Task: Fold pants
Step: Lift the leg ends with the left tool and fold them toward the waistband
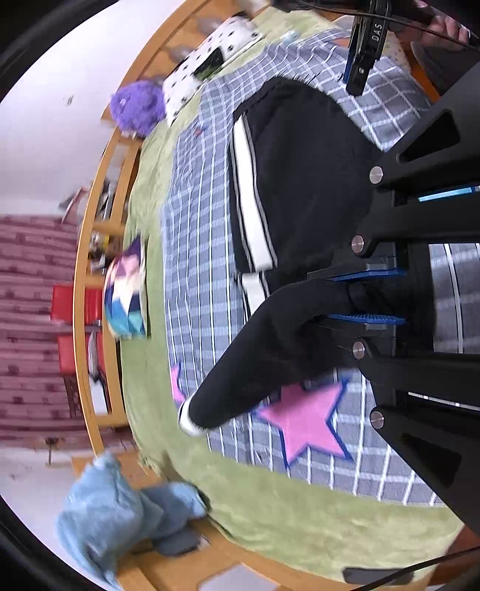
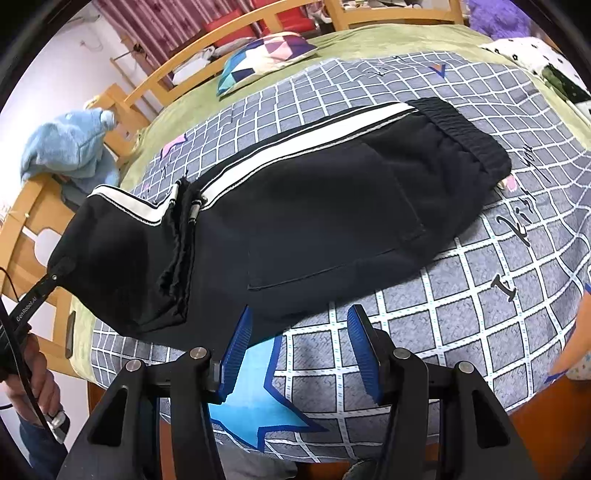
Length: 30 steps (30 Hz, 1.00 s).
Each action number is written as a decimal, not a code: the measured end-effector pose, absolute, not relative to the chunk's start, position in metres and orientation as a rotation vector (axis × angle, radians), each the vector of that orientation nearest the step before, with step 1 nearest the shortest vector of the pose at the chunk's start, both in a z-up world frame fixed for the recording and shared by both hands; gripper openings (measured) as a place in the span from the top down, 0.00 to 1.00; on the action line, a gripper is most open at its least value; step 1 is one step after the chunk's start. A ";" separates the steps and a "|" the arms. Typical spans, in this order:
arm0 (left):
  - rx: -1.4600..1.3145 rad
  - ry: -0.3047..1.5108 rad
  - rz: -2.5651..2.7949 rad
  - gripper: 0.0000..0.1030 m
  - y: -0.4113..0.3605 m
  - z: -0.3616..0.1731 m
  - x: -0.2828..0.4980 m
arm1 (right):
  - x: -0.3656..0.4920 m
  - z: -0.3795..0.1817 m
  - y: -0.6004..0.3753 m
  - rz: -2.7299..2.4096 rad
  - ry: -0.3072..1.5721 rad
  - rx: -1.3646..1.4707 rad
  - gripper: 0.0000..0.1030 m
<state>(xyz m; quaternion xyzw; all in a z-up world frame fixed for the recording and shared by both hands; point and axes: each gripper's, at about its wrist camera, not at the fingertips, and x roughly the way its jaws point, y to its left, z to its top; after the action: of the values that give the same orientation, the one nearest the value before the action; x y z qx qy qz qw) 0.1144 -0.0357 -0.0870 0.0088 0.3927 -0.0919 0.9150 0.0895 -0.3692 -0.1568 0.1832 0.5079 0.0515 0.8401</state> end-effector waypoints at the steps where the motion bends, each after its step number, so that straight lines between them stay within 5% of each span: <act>1: 0.025 0.810 -0.212 0.87 -0.046 -0.089 0.114 | 0.088 -0.157 -0.372 0.108 1.073 0.393 0.49; 13: 0.015 0.962 -0.448 0.86 -0.115 -0.154 0.120 | 0.078 -0.162 -0.399 0.048 1.067 0.503 0.48; 19: -0.117 0.961 -0.570 0.63 -0.079 -0.140 0.111 | 0.094 -0.157 -0.377 0.105 1.023 0.452 0.45; 23: -0.176 0.929 -0.585 0.39 -0.044 -0.133 0.103 | 0.121 -0.152 -0.347 0.202 1.009 0.415 0.45; 30: -0.259 0.979 -0.367 0.39 0.041 -0.162 0.111 | 0.187 -0.158 -0.285 0.324 1.037 0.437 0.37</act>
<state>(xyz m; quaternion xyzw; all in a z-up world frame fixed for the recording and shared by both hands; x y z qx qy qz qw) 0.1106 0.0405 -0.1623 -0.1235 0.4661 -0.1749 0.8585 0.1872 -0.2852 -0.1576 0.2064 0.4893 0.1527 0.8334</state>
